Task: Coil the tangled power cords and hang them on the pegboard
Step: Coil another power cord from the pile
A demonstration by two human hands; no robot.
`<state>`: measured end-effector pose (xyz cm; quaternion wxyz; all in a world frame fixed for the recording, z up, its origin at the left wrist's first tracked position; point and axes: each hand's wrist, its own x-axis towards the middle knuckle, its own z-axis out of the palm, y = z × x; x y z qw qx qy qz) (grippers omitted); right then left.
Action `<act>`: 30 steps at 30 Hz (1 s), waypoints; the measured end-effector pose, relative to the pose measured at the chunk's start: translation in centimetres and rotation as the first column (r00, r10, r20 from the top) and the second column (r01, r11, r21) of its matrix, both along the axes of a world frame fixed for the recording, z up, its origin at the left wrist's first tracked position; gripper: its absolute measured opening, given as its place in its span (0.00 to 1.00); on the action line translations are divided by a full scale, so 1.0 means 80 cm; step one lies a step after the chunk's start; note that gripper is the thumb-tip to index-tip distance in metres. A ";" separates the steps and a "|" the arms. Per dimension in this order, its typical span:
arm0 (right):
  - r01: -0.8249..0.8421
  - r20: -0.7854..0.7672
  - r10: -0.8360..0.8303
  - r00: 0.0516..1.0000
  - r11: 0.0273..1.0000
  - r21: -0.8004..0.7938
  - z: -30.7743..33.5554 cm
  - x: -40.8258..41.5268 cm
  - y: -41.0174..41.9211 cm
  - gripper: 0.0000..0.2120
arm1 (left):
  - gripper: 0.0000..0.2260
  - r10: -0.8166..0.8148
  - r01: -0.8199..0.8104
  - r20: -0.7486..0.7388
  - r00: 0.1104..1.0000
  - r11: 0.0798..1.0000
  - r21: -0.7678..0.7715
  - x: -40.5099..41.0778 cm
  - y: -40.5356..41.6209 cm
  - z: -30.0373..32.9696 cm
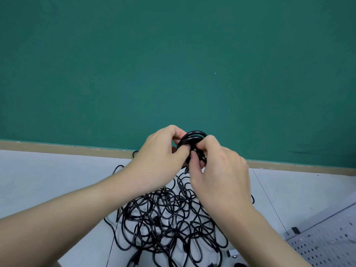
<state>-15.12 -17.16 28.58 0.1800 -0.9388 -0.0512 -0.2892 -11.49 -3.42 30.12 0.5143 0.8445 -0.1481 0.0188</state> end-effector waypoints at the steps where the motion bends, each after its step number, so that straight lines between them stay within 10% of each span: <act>1: -0.005 -0.011 0.005 1.000 1.000 0.015 0.000 0.001 -0.002 0.05 | 0.02 -0.027 0.026 0.016 1.000 0.999 0.047 0.002 0.003 0.002; 6: -0.033 -0.082 0.065 0.995 0.939 0.341 0.003 0.005 -0.018 0.13 | 0.04 -0.130 0.121 0.037 0.991 0.975 0.185 0.007 0.020 0.001; 14: -0.164 -0.156 0.228 0.961 0.925 0.344 -0.001 0.009 -0.029 0.26 | 0.04 -0.134 0.132 0.039 0.990 0.990 0.052 -0.007 0.018 0.006; 30: -0.206 -0.172 0.328 0.929 0.843 0.497 0.006 0.005 -0.027 0.02 | 0.08 -0.081 0.080 0.017 0.997 0.996 0.046 -0.015 0.014 0.010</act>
